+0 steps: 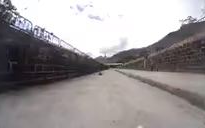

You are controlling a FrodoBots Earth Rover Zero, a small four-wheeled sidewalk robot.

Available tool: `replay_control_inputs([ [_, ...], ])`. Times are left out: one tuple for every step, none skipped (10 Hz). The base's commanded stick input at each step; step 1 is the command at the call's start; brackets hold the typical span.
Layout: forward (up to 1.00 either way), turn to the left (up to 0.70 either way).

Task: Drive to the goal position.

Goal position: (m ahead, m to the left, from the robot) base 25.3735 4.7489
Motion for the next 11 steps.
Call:
replay_control_inputs([
  [1.00, 0.00],
  [1.00, -0.10],
  [1.00, -0.25],
  [1.00, -0.40],
  [1.00, -0.40],
  [1.00, -0.40],
  [1.00, -0.40],
  [1.00, -0.40],
  [1.00, -0.40],
  [1.00, 0.00],
  [1.00, 0.00],
])
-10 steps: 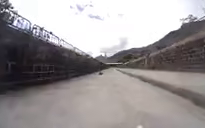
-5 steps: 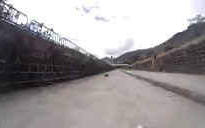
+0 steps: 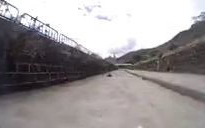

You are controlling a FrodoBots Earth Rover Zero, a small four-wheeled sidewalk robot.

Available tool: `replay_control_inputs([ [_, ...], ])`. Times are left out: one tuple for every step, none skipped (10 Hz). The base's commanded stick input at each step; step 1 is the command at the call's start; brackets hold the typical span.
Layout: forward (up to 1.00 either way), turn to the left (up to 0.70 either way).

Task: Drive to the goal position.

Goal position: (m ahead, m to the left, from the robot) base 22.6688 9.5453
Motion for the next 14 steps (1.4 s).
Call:
replay_control_inputs([
  [1.00, 0.00],
  [1.00, 0.00],
  [1.00, 0.00],
  [1.00, 0.00],
  [1.00, 0.00],
  [1.00, 0.00],
  [1.00, 0.00],
  [1.00, 0.00],
  [1.00, 0.00],
  [1.00, 0.00],
  [1.00, 0.00],
  [1.00, 0.00],
  [1.00, 0.00],
  [1.00, 0.00],
])
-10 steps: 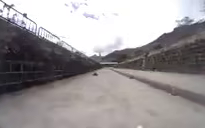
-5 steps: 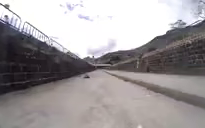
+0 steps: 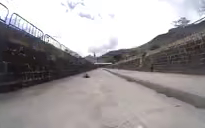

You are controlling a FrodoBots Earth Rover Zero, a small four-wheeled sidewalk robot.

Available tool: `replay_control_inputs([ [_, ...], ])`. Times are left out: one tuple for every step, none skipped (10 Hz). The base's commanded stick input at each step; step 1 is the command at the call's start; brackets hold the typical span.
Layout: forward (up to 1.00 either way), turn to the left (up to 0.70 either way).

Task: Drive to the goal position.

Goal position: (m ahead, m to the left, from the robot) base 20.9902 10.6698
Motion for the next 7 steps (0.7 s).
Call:
replay_control_inputs([
  [1.00, 0.00],
  [1.00, 0.00],
  [1.00, 0.00],
  [1.00, 0.00],
  [1.00, 0.00],
  [1.00, 0.00],
  [1.00, 0.00],
])
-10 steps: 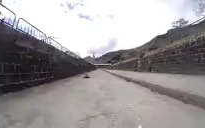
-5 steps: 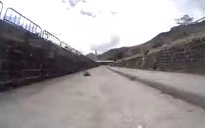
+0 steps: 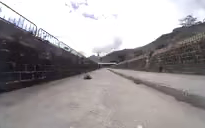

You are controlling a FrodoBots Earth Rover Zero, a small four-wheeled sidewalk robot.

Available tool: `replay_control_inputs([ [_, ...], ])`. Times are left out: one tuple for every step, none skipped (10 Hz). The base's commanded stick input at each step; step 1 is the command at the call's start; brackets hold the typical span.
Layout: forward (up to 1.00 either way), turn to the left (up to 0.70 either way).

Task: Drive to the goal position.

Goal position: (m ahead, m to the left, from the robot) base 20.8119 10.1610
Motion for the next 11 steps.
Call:
replay_control_inputs([
  [1.00, 0.00],
  [1.00, 0.00],
  [1.00, 0.00],
  [1.00, 0.00],
  [1.00, 0.00],
  [1.00, 0.00],
  [1.00, 0.00],
  [1.00, 0.00],
  [1.00, 0.00],
  [1.00, 0.00],
  [1.00, 0.00],
])
